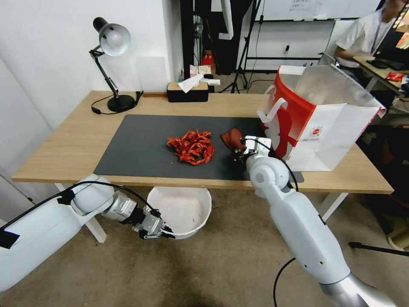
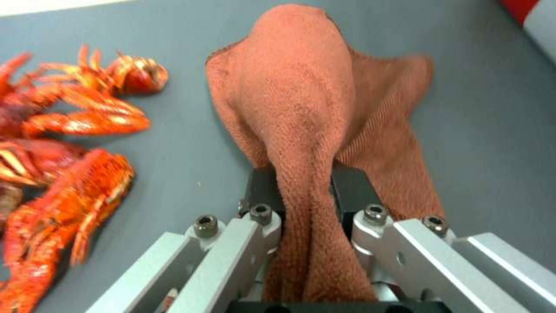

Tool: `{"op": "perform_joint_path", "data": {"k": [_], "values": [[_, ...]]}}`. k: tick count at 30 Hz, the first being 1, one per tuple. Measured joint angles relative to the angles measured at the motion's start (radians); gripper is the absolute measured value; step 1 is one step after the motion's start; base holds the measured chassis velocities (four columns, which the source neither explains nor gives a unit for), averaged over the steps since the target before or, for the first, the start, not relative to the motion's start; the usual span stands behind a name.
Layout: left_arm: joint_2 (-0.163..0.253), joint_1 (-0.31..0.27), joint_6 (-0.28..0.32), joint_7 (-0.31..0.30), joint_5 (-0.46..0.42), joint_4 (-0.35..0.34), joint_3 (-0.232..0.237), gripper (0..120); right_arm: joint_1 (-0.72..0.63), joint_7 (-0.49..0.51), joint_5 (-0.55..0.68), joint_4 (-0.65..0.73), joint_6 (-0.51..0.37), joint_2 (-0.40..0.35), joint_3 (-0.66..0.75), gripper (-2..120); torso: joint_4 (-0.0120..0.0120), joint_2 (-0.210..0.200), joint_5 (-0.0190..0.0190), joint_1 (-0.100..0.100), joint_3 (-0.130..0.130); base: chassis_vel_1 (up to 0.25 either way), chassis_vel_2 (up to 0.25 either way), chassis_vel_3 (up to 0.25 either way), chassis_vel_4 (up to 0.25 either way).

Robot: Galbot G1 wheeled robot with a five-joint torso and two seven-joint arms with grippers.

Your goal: Sweep shrimp from table into container with towel, then put container into takeout bag.

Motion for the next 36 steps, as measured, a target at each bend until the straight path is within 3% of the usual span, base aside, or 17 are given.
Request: {"op": "perform_joint_path", "data": {"k": [7, 10, 15, 24, 25, 36], "values": [[-0.003, 0.001, 0.000, 0.001, 0.002, 0.000, -0.004, 0, 0.038, -0.153, -0.015, 0.000, 0.000, -0.073, 0.007, 8, -0.0003, 0.000, -0.0001, 0.000, 0.000, 0.000, 0.000, 0.000, 0.000], [-0.002, 0.004, 0.000, 0.002, 0.004, -0.001, -0.012, 0, 0.137, -0.325, -0.067, -0.090, 0.030, -0.136, -0.058, 8, -0.0002, 0.000, -0.0003, 0.000, 0.000, 0.000, 0.000, 0.000, 0.000], [0.002, 0.005, -0.001, 0.004, 0.005, -0.001, -0.013, 0, 0.243, -0.437, -0.088, -0.220, 0.089, -0.159, -0.139, 8, 0.0001, 0.000, -0.0001, 0.000, 0.000, 0.000, 0.000, 0.000, 0.000], [-0.010, 0.008, -0.002, 0.006, 0.018, 0.001, -0.004, 0, 0.409, -0.553, -0.100, -0.426, 0.235, -0.146, -0.264, 8, 0.0000, 0.000, -0.0002, 0.000, 0.000, 0.000, 0.000, 0.000, 0.000], [-0.017, 0.002, -0.001, 0.006, 0.024, 0.004, 0.005, 0, 0.455, -0.573, -0.100, -0.484, 0.282, -0.133, -0.304, 8, -0.0001, 0.000, -0.0002, 0.000, 0.000, 0.000, 0.000, 0.000, 0.000], [-0.037, -0.037, 0.001, 0.010, 0.035, 0.024, 0.042, 0, 0.544, -0.713, -0.067, -0.665, 0.463, -0.096, -0.463, 8, -0.0002, 0.000, -0.0002, 0.000, 0.000, 0.000, 0.000, 0.000, 0.000]]}}
